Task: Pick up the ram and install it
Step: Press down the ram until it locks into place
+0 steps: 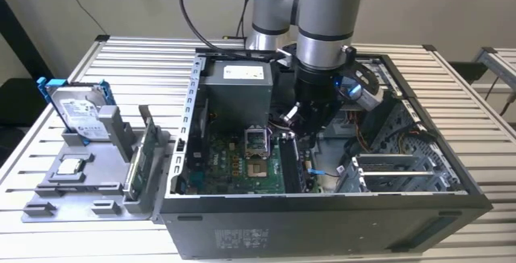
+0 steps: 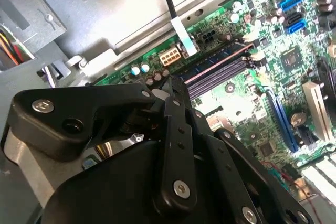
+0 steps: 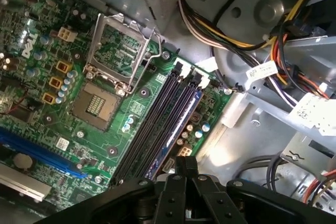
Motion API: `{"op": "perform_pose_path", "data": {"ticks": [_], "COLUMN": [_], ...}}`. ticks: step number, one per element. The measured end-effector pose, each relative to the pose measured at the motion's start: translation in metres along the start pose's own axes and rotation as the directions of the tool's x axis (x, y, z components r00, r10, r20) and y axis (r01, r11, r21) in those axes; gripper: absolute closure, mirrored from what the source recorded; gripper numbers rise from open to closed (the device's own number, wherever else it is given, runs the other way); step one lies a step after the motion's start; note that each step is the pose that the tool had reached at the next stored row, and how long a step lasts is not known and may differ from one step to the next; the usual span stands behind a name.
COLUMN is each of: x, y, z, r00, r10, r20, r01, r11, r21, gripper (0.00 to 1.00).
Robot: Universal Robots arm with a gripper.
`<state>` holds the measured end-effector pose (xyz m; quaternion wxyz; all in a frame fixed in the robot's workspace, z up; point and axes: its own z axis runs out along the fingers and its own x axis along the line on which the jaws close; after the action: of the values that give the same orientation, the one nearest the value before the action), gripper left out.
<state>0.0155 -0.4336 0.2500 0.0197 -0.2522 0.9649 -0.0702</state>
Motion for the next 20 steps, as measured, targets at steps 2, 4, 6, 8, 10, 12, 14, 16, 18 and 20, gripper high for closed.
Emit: {"op": "perform_pose_path", "data": {"ticks": [2, 4, 6, 8, 10, 12, 14, 16, 18, 20], "x": [0.0000, 0.0000, 0.0000, 0.0000, 0.0000, 0.0000, 0.0000, 0.0000, 0.0000, 0.0000], "y": [0.0000, 0.0000, 0.0000, 0.0000, 0.0000, 0.0000, 0.0000, 0.0000, 0.0000, 0.0000], "z": [0.0000, 0.0000, 0.0000, 0.0000, 0.0000, 0.0000, 0.0000, -0.0001, 0.0000, 0.0000], "r00": [0.9997, 0.9986, 0.9968, 0.9939, 0.9904, 0.9861, 0.9808, 0.9742, 0.9669, 0.9592], "r10": [-0.025, -0.052, -0.080, -0.109, -0.137, -0.165, -0.193, -0.223, -0.252, -0.280], "r20": [0.0037, 0.0076, 0.0116, 0.0160, 0.0201, 0.0242, 0.0285, 0.0328, 0.0371, 0.0412], "r01": [0.025, 0.052, 0.080, 0.109, 0.137, 0.165, 0.193, 0.223, 0.252, 0.280], "r11": [0.9997, 0.9987, 0.9968, 0.9941, 0.9906, 0.9864, 0.9812, 0.9748, 0.9676, 0.9600], "r21": [0.0000, 0.0001, 0.0003, 0.0006, 0.0011, 0.0017, 0.0023, 0.0032, 0.0042, 0.0052], "gripper": [0.89, 0.89, 0.89, 0.89, 0.89, 0.89, 0.89, 0.89, 0.89, 0.89]}}
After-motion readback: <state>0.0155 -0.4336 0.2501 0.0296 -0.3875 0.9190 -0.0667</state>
